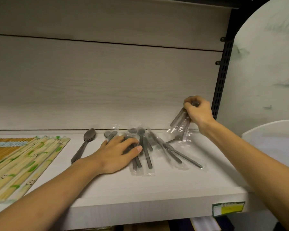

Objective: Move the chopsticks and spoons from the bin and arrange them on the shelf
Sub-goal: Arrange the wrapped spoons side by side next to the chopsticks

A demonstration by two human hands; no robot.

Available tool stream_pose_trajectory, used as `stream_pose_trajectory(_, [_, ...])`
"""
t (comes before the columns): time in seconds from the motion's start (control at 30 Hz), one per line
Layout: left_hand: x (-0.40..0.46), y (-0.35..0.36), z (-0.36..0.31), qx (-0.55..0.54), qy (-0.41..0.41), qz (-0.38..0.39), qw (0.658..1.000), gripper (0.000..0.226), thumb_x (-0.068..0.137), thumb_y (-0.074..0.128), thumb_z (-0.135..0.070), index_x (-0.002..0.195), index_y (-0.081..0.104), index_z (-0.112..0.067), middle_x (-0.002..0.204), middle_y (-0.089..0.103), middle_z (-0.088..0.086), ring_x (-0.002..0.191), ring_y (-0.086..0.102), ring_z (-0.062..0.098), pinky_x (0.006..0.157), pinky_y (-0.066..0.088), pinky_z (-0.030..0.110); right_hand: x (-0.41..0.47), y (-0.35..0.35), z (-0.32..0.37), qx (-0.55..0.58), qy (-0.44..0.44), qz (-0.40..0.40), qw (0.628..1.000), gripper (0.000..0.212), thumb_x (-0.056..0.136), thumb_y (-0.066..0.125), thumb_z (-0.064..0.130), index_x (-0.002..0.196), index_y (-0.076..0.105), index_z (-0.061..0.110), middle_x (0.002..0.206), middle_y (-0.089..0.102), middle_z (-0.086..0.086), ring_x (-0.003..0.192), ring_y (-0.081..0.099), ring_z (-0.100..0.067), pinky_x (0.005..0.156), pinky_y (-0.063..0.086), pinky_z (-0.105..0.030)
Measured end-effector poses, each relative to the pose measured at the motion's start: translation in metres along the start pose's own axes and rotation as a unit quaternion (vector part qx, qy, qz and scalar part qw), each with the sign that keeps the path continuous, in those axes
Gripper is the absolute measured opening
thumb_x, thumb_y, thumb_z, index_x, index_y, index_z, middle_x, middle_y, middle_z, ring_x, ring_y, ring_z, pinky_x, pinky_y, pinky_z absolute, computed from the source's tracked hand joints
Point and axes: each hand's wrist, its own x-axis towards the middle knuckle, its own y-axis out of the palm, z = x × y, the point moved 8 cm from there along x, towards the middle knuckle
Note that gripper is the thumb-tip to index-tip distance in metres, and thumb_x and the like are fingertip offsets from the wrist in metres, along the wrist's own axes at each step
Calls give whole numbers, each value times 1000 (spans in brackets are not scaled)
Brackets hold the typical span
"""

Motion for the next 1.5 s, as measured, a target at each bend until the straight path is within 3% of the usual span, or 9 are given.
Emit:
stream_pose_trajectory(0.1, [-2,1,-4,10,2,13,1000,55,85,12,-73,134,31,-58,138,35,-21,141,18,12,116,14,46,-12,25,-9,-38,59,160,985,27,95,52,10,122,55,13,96,62,-11,61,57,-15,51,51,-24])
stream_pose_trajectory(0.2, [-5,5,-6,31,-16,42,998,51,93,16,-66,143,15,-58,160,6,-16,149,-7,16,117,-7,52,-41,52,-24,-127,90,332,930,52,97,54,19,143,33,30,115,62,-17,82,64,-20,66,56,-28])
stream_pose_trajectory(0.33, [-9,8,-7,52,-19,66,996,54,91,21,-69,142,7,-62,161,-5,-12,148,-13,19,117,-9,54,-45,56,-24,-278,-47,326,902,64,96,56,29,151,24,29,154,32,-2,139,35,-22,109,37,-33])
stream_pose_trajectory(0.5, [-14,6,-11,68,-12,82,994,59,86,23,-74,143,14,-59,161,6,-13,149,-8,19,118,2,53,-83,54,-10,-348,-147,378,845,55,95,50,49,146,36,33,151,39,5,138,37,-17,110,29,-31])
stream_pose_trajectory(0.63, [-24,3,-16,71,-14,107,992,61,85,26,-77,143,17,-59,161,7,-13,149,-6,19,119,6,52,-120,60,-35,-413,-98,475,770,65,91,33,68,150,11,49,161,-7,17,149,4,-16,120,7,-47])
stream_pose_trajectory(0.9, [-58,-6,-23,71,-14,125,990,65,74,25,-85,136,15,-68,147,18,-14,141,20,20,116,19,49,-136,48,0,-348,-171,444,808,63,86,38,71,144,33,47,147,40,12,133,37,-10,112,29,-35])
stream_pose_trajectory(1.1, [-58,-14,-23,82,3,75,994,66,79,22,-81,141,6,-64,157,16,-12,146,12,19,118,14,45,-92,27,4,-250,-99,351,897,48,94,42,58,134,52,33,138,52,11,123,51,-13,109,35,-37])
stream_pose_trajectory(1.23, [-57,-11,-19,70,7,82,994,67,84,25,-77,144,5,-59,160,10,-12,149,3,16,120,9,43,-52,25,-44,-429,-71,339,834,49,98,44,15,145,37,24,151,40,-2,143,27,-24,113,26,-37])
stream_pose_trajectory(1.5, [-57,-19,-11,43,5,43,998,60,95,32,-61,148,4,-52,150,39,-4,143,26,24,113,29,40,-55,26,-42,-535,-134,335,764,35,99,48,26,133,55,23,123,63,-4,118,53,-26,93,41,-33])
